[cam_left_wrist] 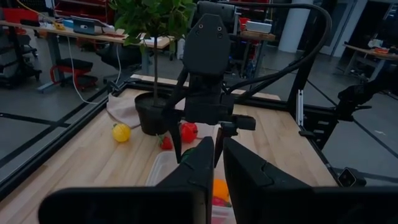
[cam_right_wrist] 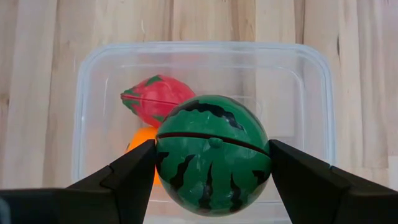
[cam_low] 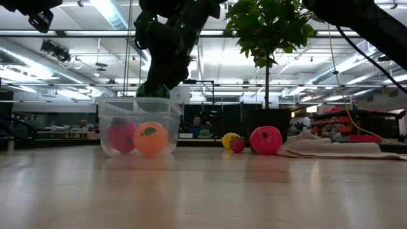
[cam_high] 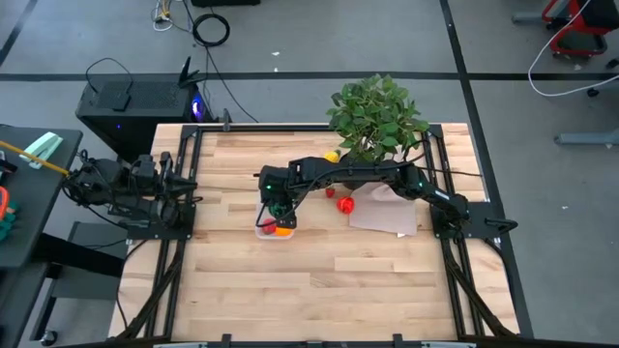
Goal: Pick and placing Produce into tupperware
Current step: Put the green watermelon into the transparent bin
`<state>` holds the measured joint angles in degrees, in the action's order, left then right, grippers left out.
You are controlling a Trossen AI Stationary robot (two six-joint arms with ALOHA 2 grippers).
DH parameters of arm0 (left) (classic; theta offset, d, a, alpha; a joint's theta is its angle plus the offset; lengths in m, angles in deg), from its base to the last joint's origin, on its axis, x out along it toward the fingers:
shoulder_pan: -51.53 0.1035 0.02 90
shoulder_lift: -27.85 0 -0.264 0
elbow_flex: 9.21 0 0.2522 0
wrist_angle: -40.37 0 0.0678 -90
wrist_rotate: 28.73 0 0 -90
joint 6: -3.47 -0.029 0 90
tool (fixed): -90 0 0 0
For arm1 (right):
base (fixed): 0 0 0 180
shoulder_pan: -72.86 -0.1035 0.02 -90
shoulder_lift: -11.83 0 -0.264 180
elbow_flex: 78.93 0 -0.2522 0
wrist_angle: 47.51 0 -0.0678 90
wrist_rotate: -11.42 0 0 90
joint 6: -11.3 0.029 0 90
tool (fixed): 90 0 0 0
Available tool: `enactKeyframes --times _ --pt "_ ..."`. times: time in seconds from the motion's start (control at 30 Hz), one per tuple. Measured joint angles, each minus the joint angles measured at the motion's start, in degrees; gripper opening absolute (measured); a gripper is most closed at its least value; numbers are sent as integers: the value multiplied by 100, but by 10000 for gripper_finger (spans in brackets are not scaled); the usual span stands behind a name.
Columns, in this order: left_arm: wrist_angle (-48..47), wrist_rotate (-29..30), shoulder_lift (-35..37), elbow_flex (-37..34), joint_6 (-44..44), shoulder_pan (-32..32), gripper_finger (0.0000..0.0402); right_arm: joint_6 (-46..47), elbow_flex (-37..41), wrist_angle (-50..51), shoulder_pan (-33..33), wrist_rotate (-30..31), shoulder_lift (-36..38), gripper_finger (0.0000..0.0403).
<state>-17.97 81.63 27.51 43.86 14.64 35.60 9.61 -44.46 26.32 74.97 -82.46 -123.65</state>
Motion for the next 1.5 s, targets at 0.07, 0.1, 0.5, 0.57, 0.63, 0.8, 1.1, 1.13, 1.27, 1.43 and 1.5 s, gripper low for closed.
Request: enactKeyframes --times 0.07,0.1,0.5,0.57,0.63,0.8,1.1,1.13,1.27,1.43,1.5 --pt "0 0 0 0 -8 0 44 0 0 -2 0 0 0 292" --pt "0 0 0 0 -11 0 45 0 0 -2 0 0 0 292" --pt "0 -3 0 0 -49 0 41 7 0 -2 0 0 4 292" --pt "9 -97 0 0 -94 -2 43 20 0 -2 0 0 4 292" --pt "23 -209 0 0 -120 -4 43 42 0 -2 0 0 4 292" --pt "35 -221 0 0 -126 -4 43 48 0 -4 0 -1 4 292" --pt "7 115 -2 0 -75 -2 34 52 0 -4 0 -2 4 292" --pt "-8 215 -2 0 -50 0 30 52 0 -4 0 0 4 292" --pt "-26 293 -2 0 -3 0 16 78 0 -4 0 -1 4 292" --pt "-21 232 -2 0 -9 -1 9 136 0 -7 0 -2 4 292" --pt "-7 162 -2 0 -27 -2 13 138 0 -4 0 -2 4 292"
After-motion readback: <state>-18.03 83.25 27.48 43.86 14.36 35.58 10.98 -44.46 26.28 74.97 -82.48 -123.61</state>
